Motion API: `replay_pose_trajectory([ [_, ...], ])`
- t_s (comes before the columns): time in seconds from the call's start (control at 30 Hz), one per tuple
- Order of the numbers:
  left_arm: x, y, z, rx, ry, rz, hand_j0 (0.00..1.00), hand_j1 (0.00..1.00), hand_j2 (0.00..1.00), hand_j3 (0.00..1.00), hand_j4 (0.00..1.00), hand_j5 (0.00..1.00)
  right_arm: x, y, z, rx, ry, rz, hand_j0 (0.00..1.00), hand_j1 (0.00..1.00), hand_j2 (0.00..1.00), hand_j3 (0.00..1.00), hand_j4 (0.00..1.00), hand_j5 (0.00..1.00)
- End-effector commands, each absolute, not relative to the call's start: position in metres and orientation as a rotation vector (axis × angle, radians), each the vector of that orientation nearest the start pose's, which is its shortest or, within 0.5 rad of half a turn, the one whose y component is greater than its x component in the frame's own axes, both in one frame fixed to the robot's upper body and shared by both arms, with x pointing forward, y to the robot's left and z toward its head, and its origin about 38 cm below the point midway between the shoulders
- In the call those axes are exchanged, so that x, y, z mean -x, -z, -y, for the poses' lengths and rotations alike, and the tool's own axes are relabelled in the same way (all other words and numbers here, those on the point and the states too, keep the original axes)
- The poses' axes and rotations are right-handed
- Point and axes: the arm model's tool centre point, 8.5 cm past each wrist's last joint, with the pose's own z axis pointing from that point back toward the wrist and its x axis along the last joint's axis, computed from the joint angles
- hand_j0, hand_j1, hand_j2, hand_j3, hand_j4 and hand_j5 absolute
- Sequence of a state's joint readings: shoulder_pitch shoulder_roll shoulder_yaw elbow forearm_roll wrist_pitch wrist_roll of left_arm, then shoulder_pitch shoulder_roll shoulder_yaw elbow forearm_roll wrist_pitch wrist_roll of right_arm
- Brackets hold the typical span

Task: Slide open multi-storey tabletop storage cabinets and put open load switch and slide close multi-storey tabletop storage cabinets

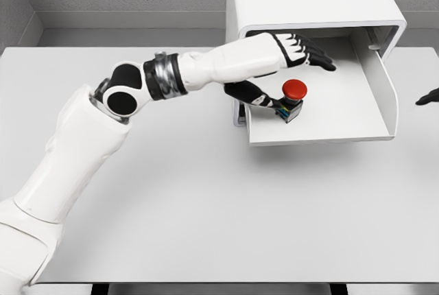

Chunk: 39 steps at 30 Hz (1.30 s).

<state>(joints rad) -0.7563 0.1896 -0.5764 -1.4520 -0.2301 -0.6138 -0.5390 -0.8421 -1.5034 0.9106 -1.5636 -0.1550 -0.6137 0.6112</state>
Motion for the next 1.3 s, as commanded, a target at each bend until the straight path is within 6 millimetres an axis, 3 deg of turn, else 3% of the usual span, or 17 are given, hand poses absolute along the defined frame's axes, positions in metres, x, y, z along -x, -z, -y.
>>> replay_pose_trajectory([
  [0.0,-0.417,-0.304,-0.068,-0.223,-2.079,-2.652,0.93,0.93,0.93,0.93,0.93,0.93,-0.347,-0.343,0.458,0.405,-1.955,1.135,1.0,1.0,1.0,1.0,1.0,1.0],
  [0.03,-0.412,-0.311,-0.076,-0.247,-2.049,-2.658,0.93,0.93,0.93,0.93,0.93,0.93,-0.345,-0.347,0.446,0.398,-1.985,1.162,1.0,1.0,1.0,1.0,1.0,1.0],
  [0.1,-0.397,-0.32,-0.088,-0.36,-2.016,-2.639,0.93,0.93,0.93,0.93,0.93,0.93,-0.345,-0.353,0.442,0.404,-1.994,1.183,1.0,1.0,1.0,1.0,1.0,1.0],
  [0.2,-0.384,-0.327,-0.135,-0.464,-2.053,-2.645,0.96,0.96,0.96,0.96,0.96,0.96,-0.346,-0.363,0.438,0.425,-2.0,1.211,1.0,1.0,1.0,1.0,1.0,1.0],
  [0.23,-0.376,-0.33,-0.161,-0.458,-2.106,-2.637,1.0,1.0,1.0,1.0,1.0,1.0,-0.345,-0.369,0.431,0.434,-2.015,1.236,1.0,1.0,1.0,1.0,1.0,1.0],
  [0.33,-0.371,-0.311,-0.222,-0.526,-2.236,-2.748,1.0,1.0,1.0,1.0,1.0,1.0,-0.346,-0.372,0.423,0.43,-2.031,1.261,1.0,1.0,1.0,1.0,1.0,1.0],
  [0.47,-0.363,-0.288,-0.265,-0.459,-2.458,-2.738,1.0,1.0,1.0,1.0,1.0,1.0,-0.356,-0.36,0.401,0.369,-2.035,1.344,1.0,1.0,1.0,1.0,1.0,1.0],
  [0.83,-0.362,-0.285,-0.27,-0.438,-2.494,-2.727,1.0,1.0,1.0,1.0,1.0,1.0,-0.366,-0.345,0.379,0.294,-2.043,1.412,1.0,1.0,1.0,1.0,1.0,1.0],
  [1.07,-0.363,-0.289,-0.268,-0.444,-2.47,-2.735,1.0,1.0,1.0,1.0,1.0,1.0,-0.364,-0.324,0.375,0.225,-2.032,1.397,1.0,1.0,1.0,1.0,1.0,1.0],
  [1.27,-0.362,-0.289,-0.268,-0.446,-2.469,-2.737,1.0,1.0,1.0,1.0,1.0,1.0,-0.364,-0.316,0.374,0.214,-1.998,1.425,1.0,1.0,1.0,1.0,1.0,1.0],
])
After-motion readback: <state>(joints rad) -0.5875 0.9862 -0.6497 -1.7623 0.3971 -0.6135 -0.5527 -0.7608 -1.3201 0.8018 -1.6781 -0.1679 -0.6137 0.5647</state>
